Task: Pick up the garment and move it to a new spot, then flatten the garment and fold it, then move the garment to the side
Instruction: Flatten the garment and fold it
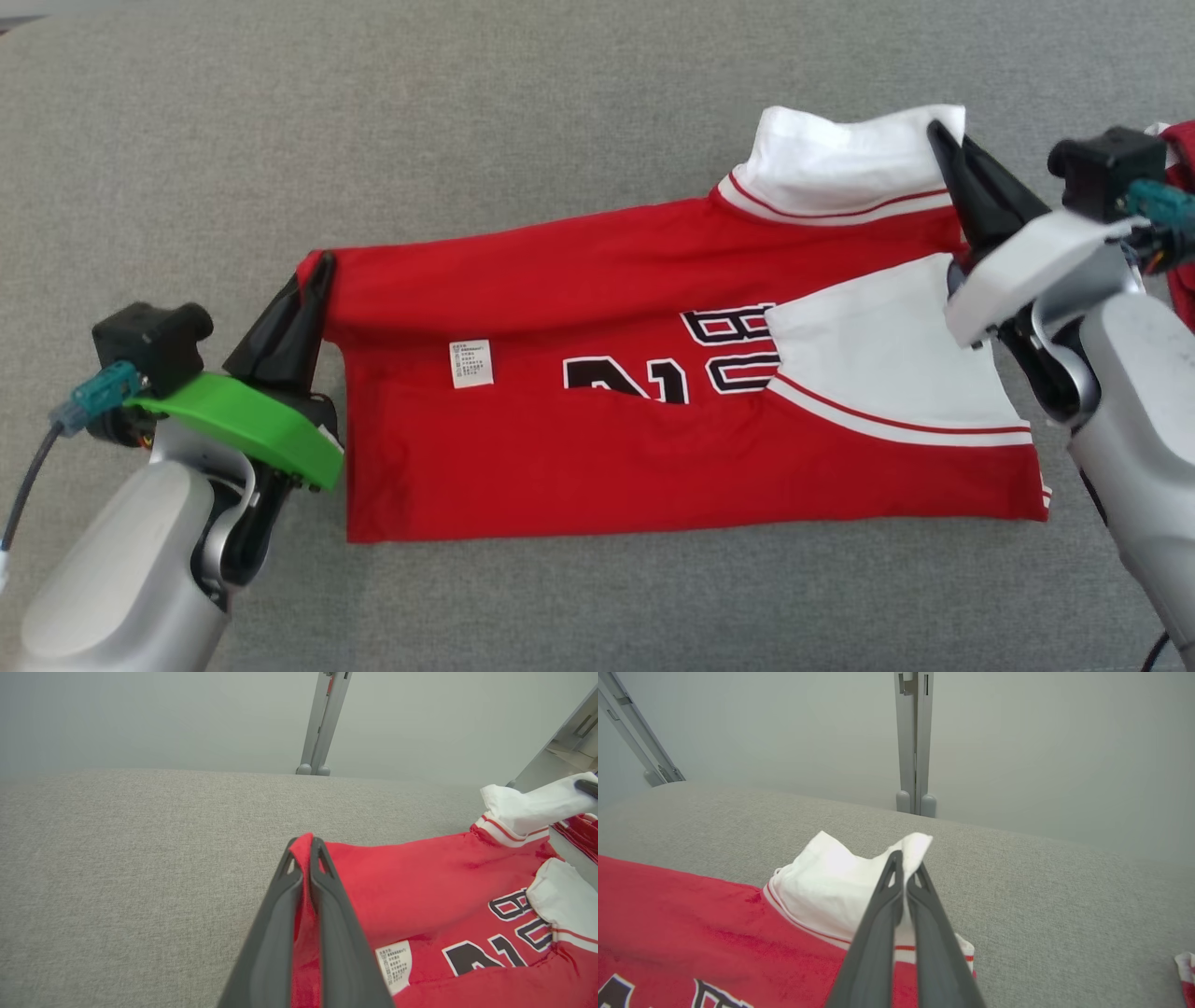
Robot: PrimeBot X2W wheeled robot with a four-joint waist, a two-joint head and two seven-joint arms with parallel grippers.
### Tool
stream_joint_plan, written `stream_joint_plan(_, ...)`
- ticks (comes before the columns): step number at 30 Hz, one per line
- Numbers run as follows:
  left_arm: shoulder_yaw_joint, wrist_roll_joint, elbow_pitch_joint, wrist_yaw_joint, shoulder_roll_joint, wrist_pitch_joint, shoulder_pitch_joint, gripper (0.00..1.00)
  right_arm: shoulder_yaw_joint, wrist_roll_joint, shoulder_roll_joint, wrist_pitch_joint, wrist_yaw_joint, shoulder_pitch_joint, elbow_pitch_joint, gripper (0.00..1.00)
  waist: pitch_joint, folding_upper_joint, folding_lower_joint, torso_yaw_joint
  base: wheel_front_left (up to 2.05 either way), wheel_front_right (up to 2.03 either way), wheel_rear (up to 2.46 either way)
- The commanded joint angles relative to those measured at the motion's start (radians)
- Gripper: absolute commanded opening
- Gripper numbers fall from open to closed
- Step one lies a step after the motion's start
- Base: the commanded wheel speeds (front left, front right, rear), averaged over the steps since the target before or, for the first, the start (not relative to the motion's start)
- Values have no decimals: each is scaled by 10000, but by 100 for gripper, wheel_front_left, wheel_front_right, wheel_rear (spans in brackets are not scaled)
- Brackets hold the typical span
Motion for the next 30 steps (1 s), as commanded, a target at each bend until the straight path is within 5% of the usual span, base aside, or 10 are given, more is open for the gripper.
stream_joint_plan(1,75,-99,-137,105,124,-96,327,0,-129,119,-130,-38,-13,553,-384,0,-467,0,0,-288,0,0,0)
stream_joint_plan(11,380,-245,-822,826,64,-509,2334,3,-1743,-260,459,369,-13,4066,-2532,0,-832,0,0,-580,0,0,0)
stream_joint_plan(13,482,-276,-770,893,-53,-588,2614,30,-1952,-441,713,369,-13,4425,-2644,2,-872,0,0,-613,0,0,0)
stream_joint_plan(14,529,-235,-722,908,-109,-595,2748,37,-2047,-552,818,348,-13,4588,-2698,18,-902,0,0,-622,0,0,0)
stream_joint_plan(16,642,-193,-623,947,-235,-631,2981,100,-2185,-731,989,277,-13,4847,-2768,47,-966,0,0,-636,0,0,0)
stream_joint_plan(17,748,-184,-568,964,-334,-649,3115,100,-2283,-802,1111,214,-13,5000,-2808,95,-1014,0,0,-643,0,0,0)
stream_joint_plan(18,834,-155,-511,962,-419,-666,3254,100,-2379,-865,1249,168,-13,5181,-2840,100,-1073,0,0,-650,0,0,0)
stream_joint_plan(30,2796,808,-710,759,-1701,-662,4630,100,-3781,-1462,1966,382,-13,6572,-3495,100,-1659,0,0,-678,0,0,0)
